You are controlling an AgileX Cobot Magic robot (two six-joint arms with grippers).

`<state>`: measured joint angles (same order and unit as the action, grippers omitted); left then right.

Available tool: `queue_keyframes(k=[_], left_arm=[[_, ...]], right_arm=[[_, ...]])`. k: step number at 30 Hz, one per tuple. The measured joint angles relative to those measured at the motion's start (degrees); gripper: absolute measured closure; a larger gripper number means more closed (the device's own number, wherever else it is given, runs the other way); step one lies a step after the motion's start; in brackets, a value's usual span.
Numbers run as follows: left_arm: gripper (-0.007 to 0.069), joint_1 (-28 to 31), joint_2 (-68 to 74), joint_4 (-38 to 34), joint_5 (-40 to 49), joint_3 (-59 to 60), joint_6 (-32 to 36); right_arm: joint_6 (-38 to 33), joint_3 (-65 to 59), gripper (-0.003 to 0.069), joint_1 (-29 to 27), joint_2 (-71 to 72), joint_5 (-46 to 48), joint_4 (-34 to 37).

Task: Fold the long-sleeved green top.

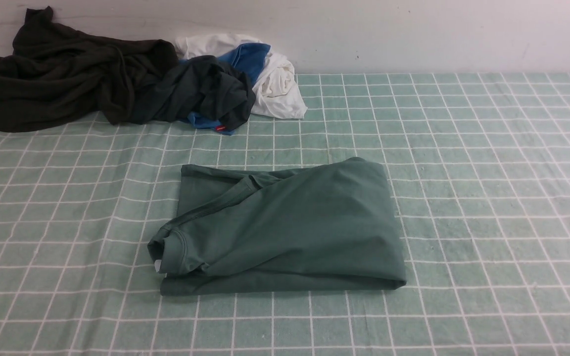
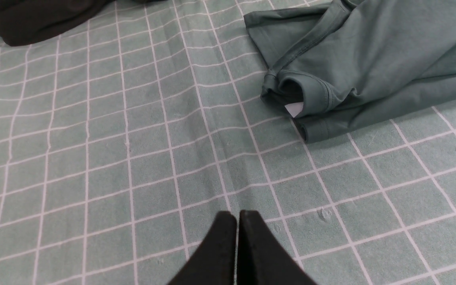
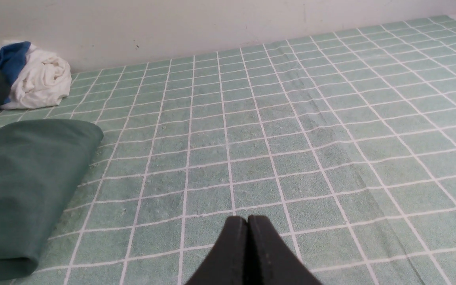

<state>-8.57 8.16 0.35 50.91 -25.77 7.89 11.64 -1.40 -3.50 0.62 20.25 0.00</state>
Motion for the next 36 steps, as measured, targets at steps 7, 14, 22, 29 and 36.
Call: queue_keyframes(k=[7, 14, 22, 29, 36], left_arm=[[0.0628, 0.00, 0.00, 0.00, 0.00, 0.00, 0.00], [0.0628, 0.00, 0.00, 0.00, 0.00, 0.00, 0.00], [0.0628, 0.00, 0.00, -4.48, -2.86, 0.33, 0.00], [0.0628, 2.27, -1.00, -3.42, -27.21, 9.82, 0.00], [0.0628, 8.57, -7.46, -1.91, -40.71, 23.82, -0.44]], right_arm=[[0.00, 0.00, 0.0673, 0.00, 0.00, 0.01, 0.00], [0.00, 0.05, 0.0673, 0.00, 0.00, 0.06, 0.00], [0.00, 0.05, 0.0673, 0.00, 0.00, 0.06, 0.00], [0.00, 0.05, 0.0673, 0.00, 0.00, 0.06, 0.00], [0.00, 0.05, 0.0673, 0.00, 0.00, 0.06, 0.00]])
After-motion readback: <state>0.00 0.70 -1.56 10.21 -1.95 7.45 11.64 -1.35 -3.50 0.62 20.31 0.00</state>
